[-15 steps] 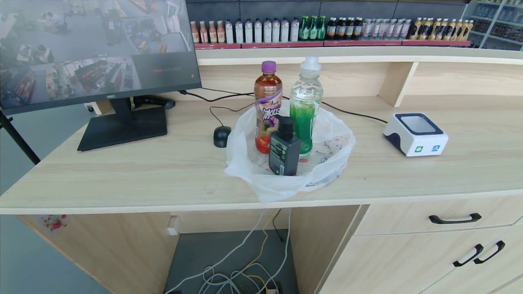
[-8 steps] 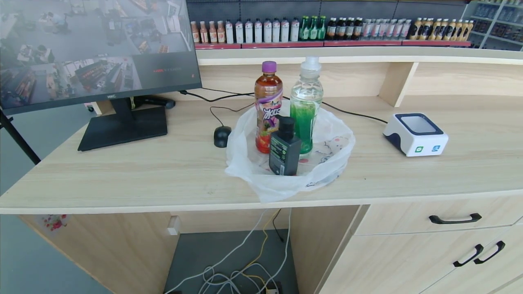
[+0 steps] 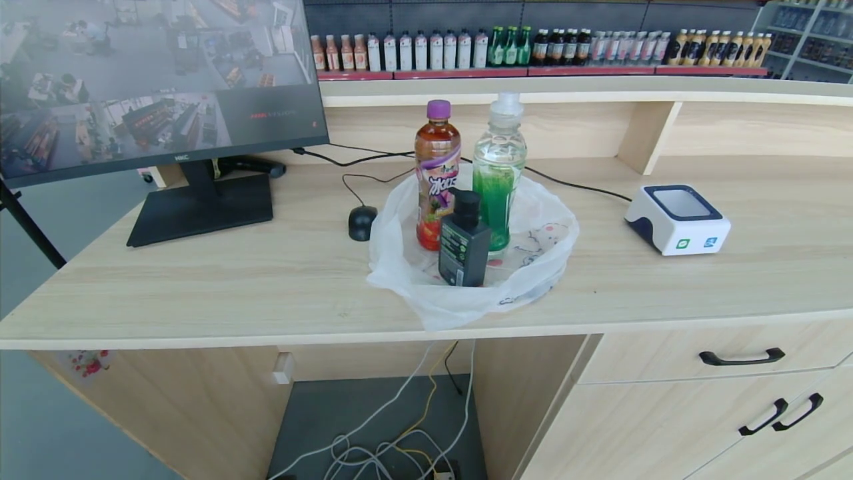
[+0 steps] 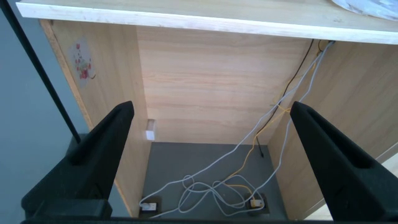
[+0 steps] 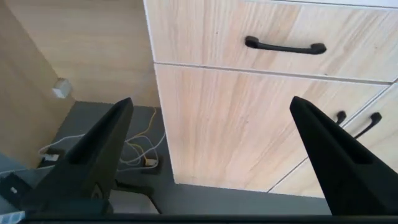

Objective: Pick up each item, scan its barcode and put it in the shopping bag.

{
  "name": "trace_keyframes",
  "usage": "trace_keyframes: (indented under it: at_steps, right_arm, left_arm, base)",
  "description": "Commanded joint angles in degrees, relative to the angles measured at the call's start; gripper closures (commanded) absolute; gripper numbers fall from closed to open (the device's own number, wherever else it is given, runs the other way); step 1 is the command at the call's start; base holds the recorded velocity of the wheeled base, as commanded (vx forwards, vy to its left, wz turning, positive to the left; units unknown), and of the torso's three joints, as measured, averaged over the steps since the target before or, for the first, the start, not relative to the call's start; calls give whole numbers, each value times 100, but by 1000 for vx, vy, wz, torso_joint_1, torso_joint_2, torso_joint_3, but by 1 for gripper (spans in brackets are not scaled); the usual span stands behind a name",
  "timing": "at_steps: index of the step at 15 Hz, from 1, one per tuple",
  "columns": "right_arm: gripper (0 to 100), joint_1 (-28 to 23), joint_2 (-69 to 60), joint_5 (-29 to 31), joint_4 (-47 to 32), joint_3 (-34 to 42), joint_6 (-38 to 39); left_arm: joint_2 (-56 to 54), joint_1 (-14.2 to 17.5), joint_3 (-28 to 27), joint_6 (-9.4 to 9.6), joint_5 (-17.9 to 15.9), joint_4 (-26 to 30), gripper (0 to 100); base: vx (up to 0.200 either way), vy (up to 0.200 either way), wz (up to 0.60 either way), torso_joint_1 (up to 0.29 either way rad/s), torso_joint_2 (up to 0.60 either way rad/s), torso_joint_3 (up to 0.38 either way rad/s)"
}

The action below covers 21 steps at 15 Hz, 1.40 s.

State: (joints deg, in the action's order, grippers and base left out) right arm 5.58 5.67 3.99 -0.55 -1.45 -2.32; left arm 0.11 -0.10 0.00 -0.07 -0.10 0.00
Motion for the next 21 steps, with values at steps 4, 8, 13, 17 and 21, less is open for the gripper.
trace_keyframes:
  at_steps: [4,8,13,17,21]
  right_arm:
    - [0,-391,-119,14,-15,-4,12]
    - [0,-514,-567,-135,11,13,153]
    - [0,-514,-567,-126,72,136,425]
    - [0,-523,-567,-126,72,136,487]
    - [0,-514,-567,-126,72,136,487]
  left_arm:
    - [-2,1,0,-1,1,0,0]
    - [-2,1,0,-1,1,0,0]
    - [-2,1,0,-1,1,0,0]
    - [-2,1,0,7,1,0,0]
    - [-2,1,0,7,1,0,0]
  base:
    - [0,0,0,0,0,0]
    - [0,0,0,0,0,0]
    - [-80,0,0,2,-1,3]
    - [-50,0,0,5,2,-1]
    - [0,-150,0,8,4,2]
